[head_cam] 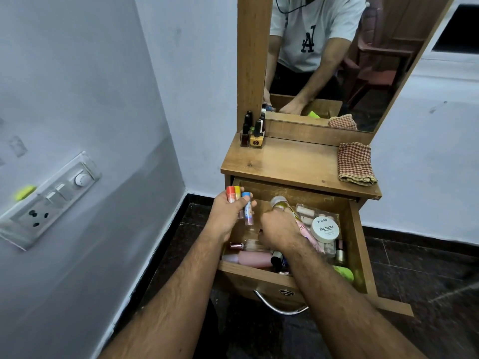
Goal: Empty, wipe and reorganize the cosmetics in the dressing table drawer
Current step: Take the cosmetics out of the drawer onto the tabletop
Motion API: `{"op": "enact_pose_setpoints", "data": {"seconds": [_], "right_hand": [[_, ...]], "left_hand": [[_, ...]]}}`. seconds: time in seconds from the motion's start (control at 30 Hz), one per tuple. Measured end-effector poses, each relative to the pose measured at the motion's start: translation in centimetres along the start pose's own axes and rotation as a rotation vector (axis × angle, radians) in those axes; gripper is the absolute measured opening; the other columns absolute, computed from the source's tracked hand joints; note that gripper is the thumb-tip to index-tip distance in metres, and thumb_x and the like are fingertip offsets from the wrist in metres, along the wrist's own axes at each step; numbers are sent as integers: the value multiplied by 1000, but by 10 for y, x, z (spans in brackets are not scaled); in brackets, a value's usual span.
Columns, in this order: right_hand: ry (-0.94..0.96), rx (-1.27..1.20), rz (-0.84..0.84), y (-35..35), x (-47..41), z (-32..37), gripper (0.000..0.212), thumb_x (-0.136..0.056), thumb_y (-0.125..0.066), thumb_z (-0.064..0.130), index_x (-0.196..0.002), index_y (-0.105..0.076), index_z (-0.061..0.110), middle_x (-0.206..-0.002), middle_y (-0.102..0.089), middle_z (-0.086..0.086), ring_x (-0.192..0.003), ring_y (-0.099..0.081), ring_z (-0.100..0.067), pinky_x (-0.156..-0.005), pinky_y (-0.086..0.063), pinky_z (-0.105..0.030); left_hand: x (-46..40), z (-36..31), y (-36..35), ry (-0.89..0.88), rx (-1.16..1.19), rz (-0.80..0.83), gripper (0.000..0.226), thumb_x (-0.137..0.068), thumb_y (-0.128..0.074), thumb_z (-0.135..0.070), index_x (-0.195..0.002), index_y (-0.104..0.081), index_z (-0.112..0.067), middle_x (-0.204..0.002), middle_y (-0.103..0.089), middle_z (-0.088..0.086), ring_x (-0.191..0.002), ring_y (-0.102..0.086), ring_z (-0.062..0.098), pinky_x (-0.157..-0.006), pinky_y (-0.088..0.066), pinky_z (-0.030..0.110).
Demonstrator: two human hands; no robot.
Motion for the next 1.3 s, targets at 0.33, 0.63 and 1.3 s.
{"op": "enact_pose_setpoints", "data": {"seconds": [0.33, 0.63, 1.3], "right_hand": [[-256, -851, -264, 13, 19, -59, 16, -78, -67, 15, -72, -65, 30, -70, -64, 15, -69, -58, -3, -64, -42, -24], [-221, -1527, -278, -5, 16, -76, 23, -98, -61, 21, -86, -70, 4, -73, -69, -2, -60, -59, -5, -58, -48, -24], [-488, -1996, -313, 17, 15, -98, 22, -99, -41, 9, -96, -62, 6, -74, -54, -11, -54, -55, -17, -41, -46, -27]], "left_hand": [[0, 0, 1, -42, -105, -33, 26, -91, -65, -1, -115, -63, -12, -109, -73, 6, -103, -69, 21, -79, -59, 33], [-2, 2, 0, -29, -87, -22, 19, -86, -72, -2, -101, -66, -11, -101, -75, 12, -99, -71, 28, -89, -57, 44], [-27, -43, -48, 8, 111, 6, 12, -90, -67, -7, -101, -62, -11, -95, -72, 10, -80, -71, 17, -64, -59, 31]]}}
Point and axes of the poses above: each hand's wrist, its own x-axis away from the middle knuckle, its own y-axis out of the back of the hand, z = x × y, the point moved 10 cm from there along -x, towards the middle knuckle
